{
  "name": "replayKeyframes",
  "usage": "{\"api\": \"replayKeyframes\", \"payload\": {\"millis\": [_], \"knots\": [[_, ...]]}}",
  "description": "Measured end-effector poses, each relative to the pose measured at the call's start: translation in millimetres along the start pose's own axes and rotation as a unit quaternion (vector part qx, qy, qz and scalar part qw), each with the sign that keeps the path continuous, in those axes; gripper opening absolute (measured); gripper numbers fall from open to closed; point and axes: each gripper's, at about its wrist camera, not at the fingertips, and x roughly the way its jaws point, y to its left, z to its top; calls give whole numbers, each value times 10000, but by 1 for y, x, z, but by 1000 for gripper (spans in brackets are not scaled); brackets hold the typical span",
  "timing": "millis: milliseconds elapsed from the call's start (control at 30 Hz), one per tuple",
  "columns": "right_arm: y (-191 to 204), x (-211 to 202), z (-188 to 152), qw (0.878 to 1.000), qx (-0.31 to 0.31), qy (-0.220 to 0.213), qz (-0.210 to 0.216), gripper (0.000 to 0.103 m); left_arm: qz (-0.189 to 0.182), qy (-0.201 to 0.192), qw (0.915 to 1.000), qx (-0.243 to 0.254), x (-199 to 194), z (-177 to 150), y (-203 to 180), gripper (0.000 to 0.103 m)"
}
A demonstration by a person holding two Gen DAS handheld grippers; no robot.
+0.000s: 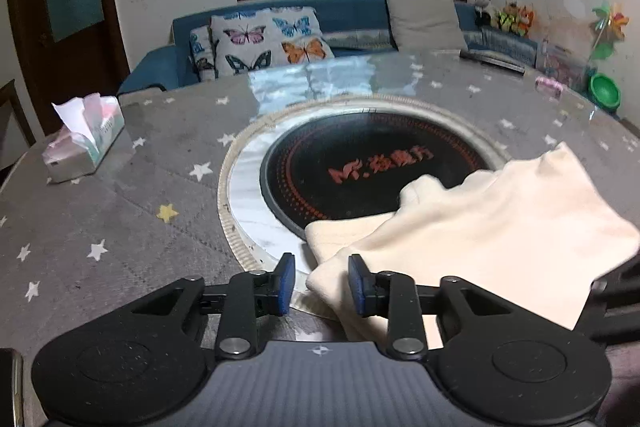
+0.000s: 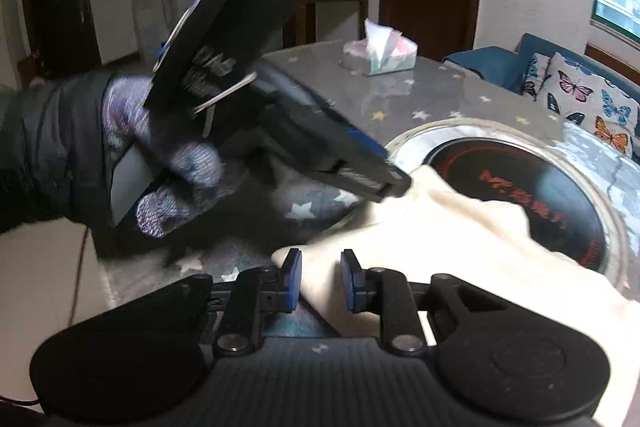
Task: Fold clothes
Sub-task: 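Smooth the folded sweatshirt flat with both grippers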
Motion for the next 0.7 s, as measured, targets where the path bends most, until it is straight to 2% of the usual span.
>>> {"api": "replayKeyframes", "payload": {"millis": [200, 433, 600, 700], "knots": [[-30, -38, -23, 9968, 498, -44, -625, 25, -138, -190, 9997, -71, -26, -10, -16, 37], [-73, -72, -64, 9801, 1342, 52, -1459, 25, -75, -92, 9999, -52, -30, -30, -31, 37], [-96, -87, -88, 9697, 1824, 133, -1618, 25, -47, -15, 9998, -209, -28, -38, -27, 38], [-101, -93, -81, 9698, 1729, 28, -1721, 25, -12, -61, 9997, -234, -29, -31, -26, 37]]}}
